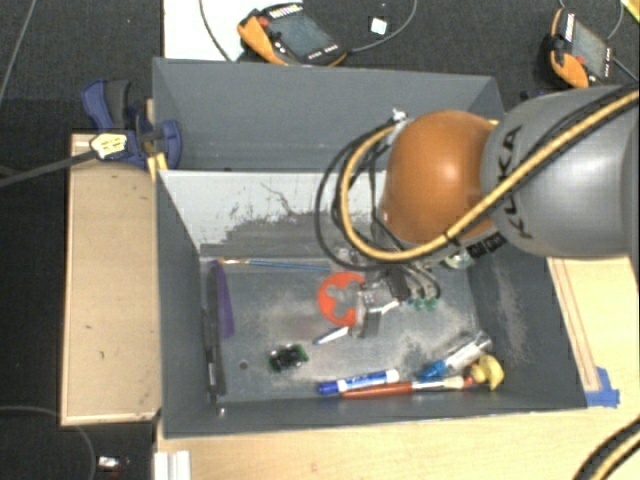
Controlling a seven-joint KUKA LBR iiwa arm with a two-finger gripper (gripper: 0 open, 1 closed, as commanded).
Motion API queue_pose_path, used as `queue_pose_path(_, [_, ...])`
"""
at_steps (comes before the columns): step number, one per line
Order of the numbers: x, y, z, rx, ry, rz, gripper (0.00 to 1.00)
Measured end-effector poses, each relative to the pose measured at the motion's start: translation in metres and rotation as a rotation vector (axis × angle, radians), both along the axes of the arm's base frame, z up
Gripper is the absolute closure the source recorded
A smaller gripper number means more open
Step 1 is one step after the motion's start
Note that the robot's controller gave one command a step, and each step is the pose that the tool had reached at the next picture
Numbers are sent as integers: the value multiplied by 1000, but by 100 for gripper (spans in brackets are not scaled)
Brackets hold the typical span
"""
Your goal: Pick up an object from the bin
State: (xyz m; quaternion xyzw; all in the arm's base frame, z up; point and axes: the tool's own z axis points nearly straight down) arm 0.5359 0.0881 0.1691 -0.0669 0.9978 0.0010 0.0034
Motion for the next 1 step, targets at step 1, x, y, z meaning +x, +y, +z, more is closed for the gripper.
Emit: queue_pose_path(1, [-1,0,9,0,2,0,100])
